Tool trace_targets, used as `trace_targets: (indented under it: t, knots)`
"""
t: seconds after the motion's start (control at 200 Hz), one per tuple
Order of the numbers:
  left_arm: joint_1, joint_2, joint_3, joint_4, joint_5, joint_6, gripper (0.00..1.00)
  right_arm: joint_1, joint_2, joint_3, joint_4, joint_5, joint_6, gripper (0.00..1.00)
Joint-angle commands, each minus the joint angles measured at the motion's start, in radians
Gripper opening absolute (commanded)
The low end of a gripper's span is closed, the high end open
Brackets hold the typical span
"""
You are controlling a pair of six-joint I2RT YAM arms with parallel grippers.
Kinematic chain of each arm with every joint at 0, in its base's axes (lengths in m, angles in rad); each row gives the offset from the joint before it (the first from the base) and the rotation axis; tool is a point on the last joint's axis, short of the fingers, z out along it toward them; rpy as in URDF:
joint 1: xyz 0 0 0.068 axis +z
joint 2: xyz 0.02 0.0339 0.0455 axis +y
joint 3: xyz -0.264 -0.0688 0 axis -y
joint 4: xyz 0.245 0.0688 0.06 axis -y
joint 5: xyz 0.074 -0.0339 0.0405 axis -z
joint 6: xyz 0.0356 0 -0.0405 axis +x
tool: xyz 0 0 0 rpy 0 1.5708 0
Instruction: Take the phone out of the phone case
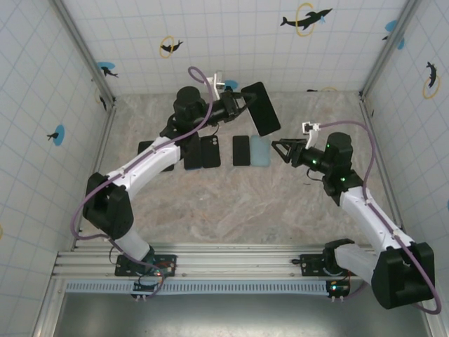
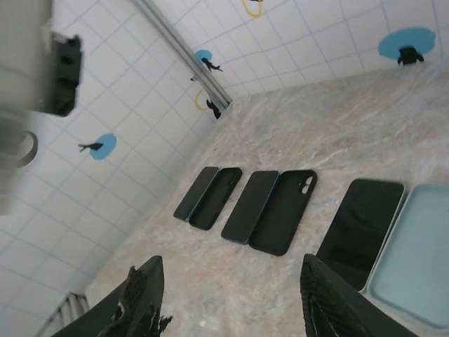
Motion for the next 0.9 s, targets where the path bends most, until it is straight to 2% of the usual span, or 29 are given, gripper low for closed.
trace_targets:
  t: [0.0,0.09,0.175,0.295,0.515,0.535,0.746,0.896]
  knots:
    - [0.021,-0.052,0.025,-0.065,0.131,0.300,0.00,-0.004,-0.020,0.076,-0.128,-0.099,-0.317,0.55]
    - [0.027,-0.068,0.023,-0.143,0.198,0.482,0.00,0.006,0.010,0.127,-0.273,-0.166,-0.523,0.56]
    - [0.028,-0.092,0.000,-0.163,0.254,0.618,0.00,0.037,0.048,0.180,-0.380,-0.166,-0.690,0.56]
    - [0.038,-0.128,-0.024,-0.170,0.310,0.720,0.00,0.058,0.099,0.234,-0.411,-0.206,-0.770,0.57]
    - [0.078,-0.141,-0.016,-0.206,0.429,0.739,0.00,0.096,0.182,0.285,-0.425,-0.310,-0.858,0.47]
    - [0.081,-0.142,-0.015,-0.218,0.436,0.774,0.00,0.101,0.187,0.290,-0.421,-0.315,-0.861,0.45]
    - [0.086,-0.145,-0.024,-0.243,0.473,0.800,0.00,0.141,0.202,0.276,-0.294,-0.347,-0.817,0.39]
    - [0.087,-0.144,-0.024,-0.234,0.478,0.795,0.00,0.144,0.227,0.293,-0.309,-0.363,-0.821,0.34]
